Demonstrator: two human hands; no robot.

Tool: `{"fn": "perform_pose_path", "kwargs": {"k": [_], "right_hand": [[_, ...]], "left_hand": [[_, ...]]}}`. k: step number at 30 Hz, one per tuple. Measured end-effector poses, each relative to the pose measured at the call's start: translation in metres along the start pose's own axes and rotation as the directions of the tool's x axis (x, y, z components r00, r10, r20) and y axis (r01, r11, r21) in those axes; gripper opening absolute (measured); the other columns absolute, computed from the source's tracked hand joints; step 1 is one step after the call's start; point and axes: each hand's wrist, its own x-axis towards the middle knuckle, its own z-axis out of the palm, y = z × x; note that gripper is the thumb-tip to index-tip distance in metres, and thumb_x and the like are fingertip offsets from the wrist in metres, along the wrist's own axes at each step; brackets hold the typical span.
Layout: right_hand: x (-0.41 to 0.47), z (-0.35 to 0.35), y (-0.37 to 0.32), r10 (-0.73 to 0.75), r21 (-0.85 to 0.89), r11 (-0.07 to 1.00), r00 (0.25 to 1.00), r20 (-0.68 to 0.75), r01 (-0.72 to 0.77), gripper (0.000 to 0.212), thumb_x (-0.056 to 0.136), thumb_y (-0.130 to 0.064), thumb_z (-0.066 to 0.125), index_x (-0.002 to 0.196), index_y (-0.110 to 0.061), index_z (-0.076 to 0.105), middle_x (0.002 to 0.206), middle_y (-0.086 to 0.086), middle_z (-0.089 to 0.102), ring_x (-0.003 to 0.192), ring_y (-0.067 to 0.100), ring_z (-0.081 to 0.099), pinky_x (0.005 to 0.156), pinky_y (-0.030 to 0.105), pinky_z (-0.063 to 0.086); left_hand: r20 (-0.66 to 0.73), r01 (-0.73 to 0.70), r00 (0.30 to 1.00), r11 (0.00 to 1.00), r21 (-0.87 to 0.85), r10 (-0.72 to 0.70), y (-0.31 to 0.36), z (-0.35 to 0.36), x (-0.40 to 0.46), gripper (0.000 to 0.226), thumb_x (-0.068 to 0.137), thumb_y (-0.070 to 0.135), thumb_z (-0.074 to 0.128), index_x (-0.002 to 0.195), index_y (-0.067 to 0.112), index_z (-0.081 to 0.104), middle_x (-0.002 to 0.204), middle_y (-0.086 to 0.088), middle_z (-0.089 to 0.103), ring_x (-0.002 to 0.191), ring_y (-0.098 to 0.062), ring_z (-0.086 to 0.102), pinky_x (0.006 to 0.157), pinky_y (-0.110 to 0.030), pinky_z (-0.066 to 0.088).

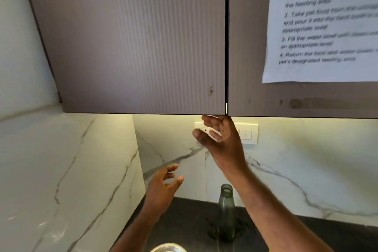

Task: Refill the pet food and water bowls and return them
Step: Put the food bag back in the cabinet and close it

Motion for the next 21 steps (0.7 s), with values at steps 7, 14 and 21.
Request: {"fn": "perform_pose_path", "kwargs": {"k": [7,14,21], "right_hand": [[-0.006,0.022,-0.053,0.188,0.439,0.887,0.98,-0.065,-0.141,0.054,0.082,-0.041,0.083,0.127,-0.018,0.063,0.12,0.002,0.075,0.116,0.018,0.07,0.104,0.043,0.055],[-0.035,0.035,-0.092,0.275,0.486,0.859,0.946,-0.169,-0.163,0.024,0.091,-0.026,0.076,0.111,-0.017,0.067,0.103,0.002,0.076,0.103,0.021,0.074,0.098,0.043,0.058],[-0.092,0.074,-0.14,0.191,0.397,0.917,0.918,-0.348,-0.041,0.028,0.084,-0.028,0.082,0.101,-0.014,0.065,0.093,-0.001,0.076,0.092,0.022,0.075,0.092,0.042,0.061]], "left_hand": [[-0.235,-0.16,0.961,0.986,-0.042,0.146,0.071,-0.069,-0.021,0.045,0.089,0.035,0.075,0.131,0.034,0.058,0.131,0.012,0.06,0.116,-0.012,0.062,0.081,-0.016,0.053],[-0.372,-0.359,0.861,0.932,0.038,0.347,0.125,-0.14,-0.041,0.057,0.086,0.02,0.08,0.136,0.029,0.055,0.135,0.006,0.056,0.115,-0.013,0.059,0.082,-0.024,0.056],[-0.272,-0.513,0.798,0.843,0.164,0.538,0.139,-0.21,-0.058,0.078,0.078,0.014,0.087,0.142,0.035,0.049,0.143,0.011,0.049,0.123,-0.015,0.053,0.093,-0.036,0.057]]}}
